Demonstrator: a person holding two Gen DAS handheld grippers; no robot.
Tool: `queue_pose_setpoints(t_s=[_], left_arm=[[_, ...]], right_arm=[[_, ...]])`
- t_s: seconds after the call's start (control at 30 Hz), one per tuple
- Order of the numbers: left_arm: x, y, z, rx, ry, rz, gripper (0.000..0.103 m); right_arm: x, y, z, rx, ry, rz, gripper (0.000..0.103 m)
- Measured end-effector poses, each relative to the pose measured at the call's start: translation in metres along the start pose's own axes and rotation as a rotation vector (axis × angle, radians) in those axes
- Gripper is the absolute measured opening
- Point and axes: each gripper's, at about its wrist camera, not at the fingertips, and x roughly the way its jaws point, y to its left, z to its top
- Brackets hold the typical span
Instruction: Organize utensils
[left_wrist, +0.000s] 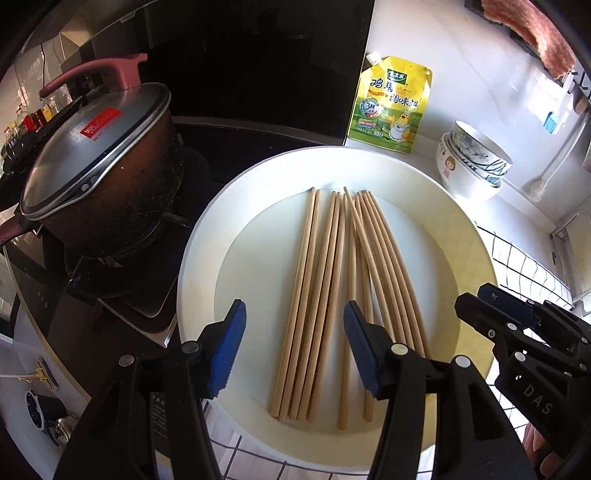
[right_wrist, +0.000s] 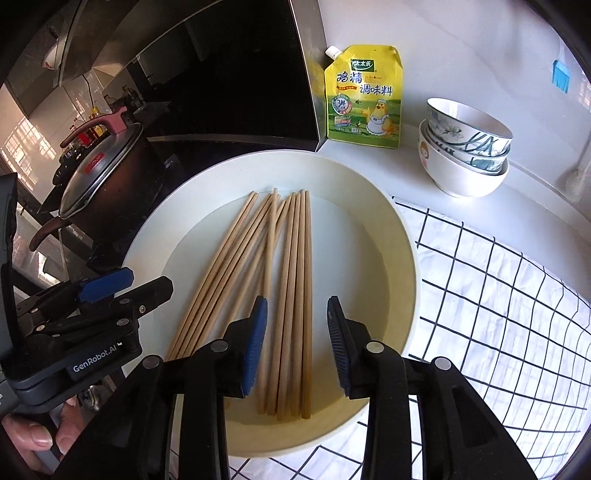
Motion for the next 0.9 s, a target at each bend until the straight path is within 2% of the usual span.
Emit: queue_pose_setpoints(t_s=[0.13, 0.27, 0.4, 0.57, 0.9], left_arm=[[-0.01, -0.002, -0.002, 0.01, -0.018, 0.001, 0.054], [-0.018, -0.004, -0.003, 0.017, -0.034, 0.002, 0.055], [-0.024, -0.005, -0.004, 0.019, -0.048, 0.003, 0.059], [-0.03, -0.005, -0.007, 0.021, -0.057, 0.001, 0.06], [-0.037, -0.006, -0.01, 0.028, -0.068, 0.013, 0.066]], right_arm=[[-0.01, 0.0, -0.005, 0.006, -0.019, -0.002, 0.041], [-0.017, 0.001, -0.01, 0.008, -0.027, -0.012, 0.041], [-0.023, 0.001, -0.013, 0.012, -0.036, -0.017, 0.045], [-0.029, 0.0, -0.015, 0.018, -0.047, -0.028, 0.05], [-0.035, -0.002, -0.019, 0.03, -0.043, -0.04, 0.055]])
